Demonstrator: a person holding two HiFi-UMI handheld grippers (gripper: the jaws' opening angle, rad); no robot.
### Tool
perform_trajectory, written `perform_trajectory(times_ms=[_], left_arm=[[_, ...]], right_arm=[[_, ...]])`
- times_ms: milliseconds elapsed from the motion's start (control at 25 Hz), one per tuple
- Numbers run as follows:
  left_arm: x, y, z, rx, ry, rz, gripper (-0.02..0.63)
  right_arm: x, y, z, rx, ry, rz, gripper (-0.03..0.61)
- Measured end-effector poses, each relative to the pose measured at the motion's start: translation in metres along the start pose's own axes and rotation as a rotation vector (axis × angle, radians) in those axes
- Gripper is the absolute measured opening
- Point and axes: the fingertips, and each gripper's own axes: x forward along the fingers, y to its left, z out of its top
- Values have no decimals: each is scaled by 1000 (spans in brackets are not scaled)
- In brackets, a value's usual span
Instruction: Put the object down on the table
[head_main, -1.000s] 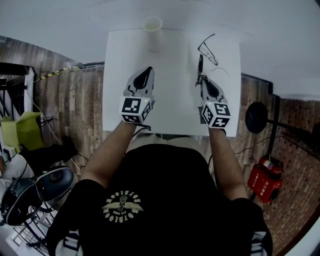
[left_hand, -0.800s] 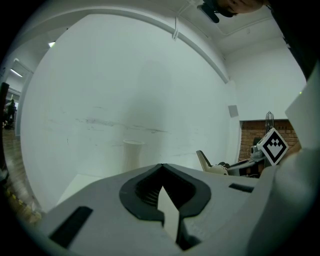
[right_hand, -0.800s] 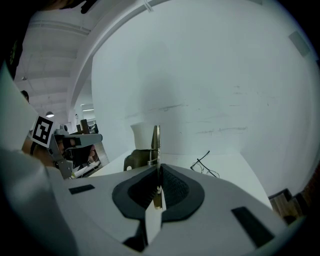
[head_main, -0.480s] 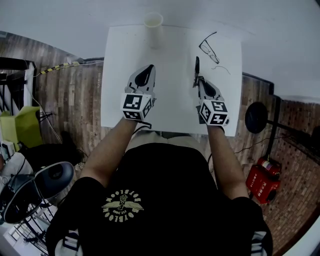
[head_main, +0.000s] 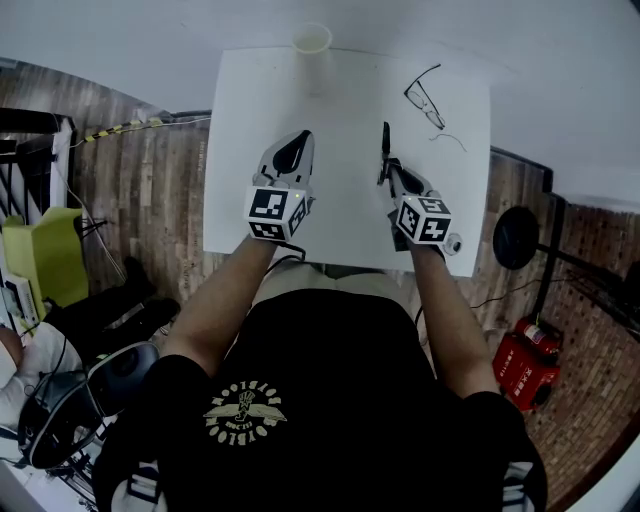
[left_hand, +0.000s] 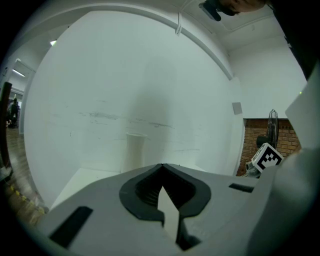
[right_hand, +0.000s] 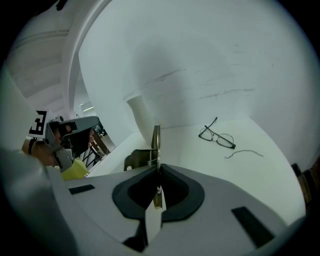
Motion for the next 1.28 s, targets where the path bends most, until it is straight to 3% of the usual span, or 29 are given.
perform_trajectory(times_ms=[680,1280], left_arm=[[6,0,-4,-10,16,-7,6],[9,5,4,-15,6,-10,6]], right_arm=[[37,-2,-35,261,173,74,2],[55,-19,-53,417,240,39,9]])
